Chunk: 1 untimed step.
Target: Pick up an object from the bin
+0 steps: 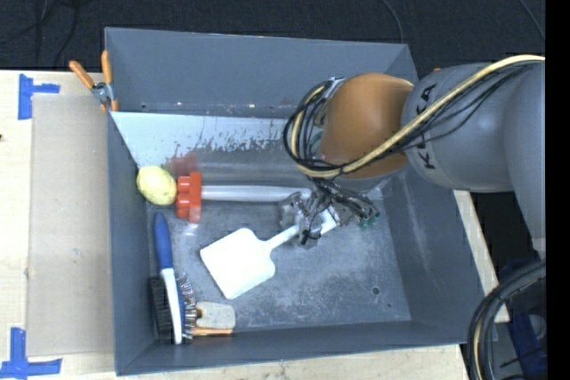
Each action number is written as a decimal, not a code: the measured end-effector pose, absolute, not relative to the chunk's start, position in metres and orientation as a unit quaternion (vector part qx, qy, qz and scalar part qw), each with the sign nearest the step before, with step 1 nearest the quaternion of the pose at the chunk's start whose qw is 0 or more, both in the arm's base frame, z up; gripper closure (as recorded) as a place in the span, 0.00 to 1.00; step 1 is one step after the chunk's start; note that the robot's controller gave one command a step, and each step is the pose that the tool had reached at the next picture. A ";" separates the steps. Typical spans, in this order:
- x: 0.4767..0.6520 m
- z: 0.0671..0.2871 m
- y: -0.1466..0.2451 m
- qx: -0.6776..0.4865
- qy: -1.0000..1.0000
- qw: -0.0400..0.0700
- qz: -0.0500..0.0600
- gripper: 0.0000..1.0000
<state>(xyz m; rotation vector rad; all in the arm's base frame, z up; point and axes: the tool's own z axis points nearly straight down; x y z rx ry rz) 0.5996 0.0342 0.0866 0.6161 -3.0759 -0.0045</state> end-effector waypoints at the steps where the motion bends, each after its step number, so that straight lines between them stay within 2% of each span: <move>1: 0.601 0.097 0.035 0.196 -0.981 0.000 -0.001 1.00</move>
Offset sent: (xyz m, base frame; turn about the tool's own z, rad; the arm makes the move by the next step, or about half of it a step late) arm 0.0000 0.0001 0.0547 0.0000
